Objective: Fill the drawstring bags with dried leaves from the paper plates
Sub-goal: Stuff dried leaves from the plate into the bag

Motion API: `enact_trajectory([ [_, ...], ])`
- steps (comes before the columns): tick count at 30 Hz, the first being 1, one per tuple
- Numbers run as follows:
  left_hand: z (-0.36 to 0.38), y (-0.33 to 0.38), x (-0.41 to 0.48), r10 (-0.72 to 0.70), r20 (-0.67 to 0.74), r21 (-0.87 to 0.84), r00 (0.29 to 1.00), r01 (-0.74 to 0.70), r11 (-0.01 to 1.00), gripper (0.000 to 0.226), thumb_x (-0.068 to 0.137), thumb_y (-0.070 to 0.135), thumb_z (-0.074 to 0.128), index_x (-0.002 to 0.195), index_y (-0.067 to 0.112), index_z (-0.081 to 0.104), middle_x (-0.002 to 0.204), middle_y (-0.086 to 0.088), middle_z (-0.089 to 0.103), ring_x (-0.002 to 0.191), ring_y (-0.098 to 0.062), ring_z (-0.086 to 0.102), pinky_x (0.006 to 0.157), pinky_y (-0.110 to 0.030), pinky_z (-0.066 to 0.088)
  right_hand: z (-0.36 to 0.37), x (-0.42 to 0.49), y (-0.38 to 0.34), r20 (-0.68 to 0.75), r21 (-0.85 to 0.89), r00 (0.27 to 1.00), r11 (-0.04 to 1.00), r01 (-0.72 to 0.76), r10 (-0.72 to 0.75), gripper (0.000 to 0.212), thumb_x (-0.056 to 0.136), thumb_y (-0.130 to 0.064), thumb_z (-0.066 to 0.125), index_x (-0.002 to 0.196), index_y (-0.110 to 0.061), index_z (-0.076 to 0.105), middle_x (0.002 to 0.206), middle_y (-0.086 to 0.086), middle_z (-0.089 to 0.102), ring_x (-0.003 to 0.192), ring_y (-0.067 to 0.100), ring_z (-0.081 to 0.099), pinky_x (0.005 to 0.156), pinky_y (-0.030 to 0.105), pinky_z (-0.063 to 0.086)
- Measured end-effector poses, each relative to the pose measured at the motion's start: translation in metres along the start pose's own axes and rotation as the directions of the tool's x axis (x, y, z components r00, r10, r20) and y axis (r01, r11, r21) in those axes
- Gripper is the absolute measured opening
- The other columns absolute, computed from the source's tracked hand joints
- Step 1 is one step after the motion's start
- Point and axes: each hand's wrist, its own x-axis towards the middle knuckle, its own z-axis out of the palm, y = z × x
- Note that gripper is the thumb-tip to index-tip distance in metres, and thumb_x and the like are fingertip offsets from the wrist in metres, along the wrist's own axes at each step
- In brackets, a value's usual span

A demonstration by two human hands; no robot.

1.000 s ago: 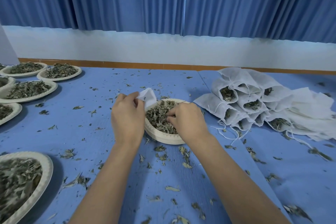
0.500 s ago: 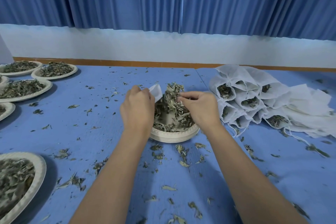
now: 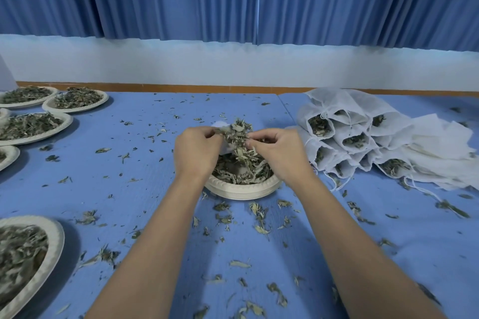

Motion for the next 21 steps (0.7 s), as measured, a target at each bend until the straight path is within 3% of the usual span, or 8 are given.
enact_trajectory([
  [3, 0.0, 0.001, -0.001, -0.051, 0.035, -0.064, 0.998, 0.053, 0.997, 0.022, 0.084, 0.01, 0.056, 0.065, -0.002, 0.06, 0.048, -0.005, 0.038, 0.048, -0.016, 0.027, 0.05, -0.029, 0.022, 0.006, -0.001, 0.007, 0.017, -0.149, 0.999, 0.988, 0.031, -0.028, 0.003, 0.081, -0.022, 0.075, 0.081, -0.024, 0.074, 0.057, -0.018, 0.062, 0.041, 0.008, 0.04, 0.042, 0.017, 0.034],
  [5, 0.002, 0.003, -0.002, -0.043, 0.062, -0.086, 0.997, 0.048, 0.995, 0.019, 0.084, 0.011, 0.055, 0.071, -0.001, 0.063, 0.054, -0.008, 0.048, 0.05, -0.015, 0.035, 0.05, -0.029, 0.027, 0.009, -0.002, 0.008, 0.017, -0.23, 0.997, 0.971, 0.072, -0.07, 0.005, 0.082, -0.023, 0.074, 0.086, -0.023, 0.073, 0.065, -0.016, 0.064, 0.039, 0.007, 0.039, 0.041, 0.015, 0.034],
  [7, 0.002, 0.004, -0.004, -0.024, 0.089, -0.105, 0.996, 0.033, 0.994, 0.016, 0.086, 0.012, 0.055, 0.076, 0.012, 0.068, 0.058, 0.003, 0.058, 0.048, -0.006, 0.047, 0.045, -0.017, 0.032, 0.01, -0.001, 0.008, 0.002, -0.26, 0.995, 0.961, 0.092, -0.095, 0.013, 0.081, -0.023, 0.074, 0.087, -0.03, 0.064, 0.081, -0.008, 0.067, 0.061, 0.011, 0.057, 0.057, 0.023, 0.045],
  [9, 0.002, 0.004, -0.004, -0.015, 0.094, -0.126, 0.995, 0.026, 0.992, 0.017, 0.087, 0.012, 0.055, 0.081, 0.021, 0.069, 0.059, 0.012, 0.059, 0.047, 0.002, 0.052, 0.044, -0.01, 0.034, 0.01, -0.001, 0.009, -0.018, -0.263, 0.995, 0.961, 0.088, -0.096, 0.03, 0.08, -0.022, 0.075, 0.097, -0.03, 0.052, 0.091, -0.011, 0.062, 0.084, 0.01, 0.059, 0.071, 0.028, 0.045],
  [12, 0.003, 0.003, -0.004, -0.011, 0.081, -0.099, 0.997, 0.019, 0.995, 0.016, 0.088, 0.014, 0.055, 0.085, 0.021, 0.07, 0.061, 0.01, 0.059, 0.054, -0.004, 0.052, 0.05, -0.019, 0.038, 0.01, -0.003, 0.009, 0.025, -0.243, 0.99, 0.96, 0.142, -0.14, 0.061, 0.081, -0.02, 0.074, 0.129, -0.037, 0.039, 0.106, -0.013, 0.061, 0.079, 0.006, 0.057, 0.071, 0.013, 0.043],
  [14, 0.004, 0.003, -0.004, -0.004, 0.061, -0.086, 0.998, 0.009, 0.996, 0.015, 0.088, 0.015, 0.056, 0.085, 0.02, 0.07, 0.062, 0.01, 0.058, 0.057, -0.006, 0.051, 0.052, -0.021, 0.039, 0.01, -0.004, 0.009, 0.087, -0.251, 0.977, 0.945, 0.208, -0.193, 0.067, 0.085, -0.016, 0.07, 0.14, -0.037, 0.039, 0.129, -0.012, 0.055, 0.104, -0.002, 0.055, 0.089, 0.01, 0.04],
  [16, 0.005, 0.003, -0.003, 0.001, 0.04, -0.083, 0.999, 0.002, 0.997, 0.014, 0.088, 0.017, 0.057, 0.087, 0.018, 0.071, 0.066, 0.007, 0.061, 0.059, -0.008, 0.053, 0.053, -0.023, 0.039, 0.011, -0.005, 0.009, 0.088, -0.294, 0.96, 0.914, 0.279, -0.265, 0.049, 0.086, -0.012, 0.067, 0.131, -0.027, 0.056, 0.131, -0.006, 0.057, 0.118, 0.0, 0.049, 0.101, 0.014, 0.037],
  [21, 0.008, 0.005, 0.002, -0.031, -0.039, -0.05, 0.999, 0.029, 0.998, 0.014, 0.09, 0.021, 0.059, 0.083, 0.017, 0.071, 0.067, 0.007, 0.059, 0.057, -0.006, 0.05, 0.049, -0.017, 0.036, 0.018, -0.011, 0.007, 0.045, -0.368, 0.914, 0.844, 0.39, -0.403, 0.024, 0.085, -0.002, 0.065, 0.104, -0.014, 0.074, 0.104, 0.0, 0.071, 0.096, 0.013, 0.065, 0.09, 0.029, 0.049],
])
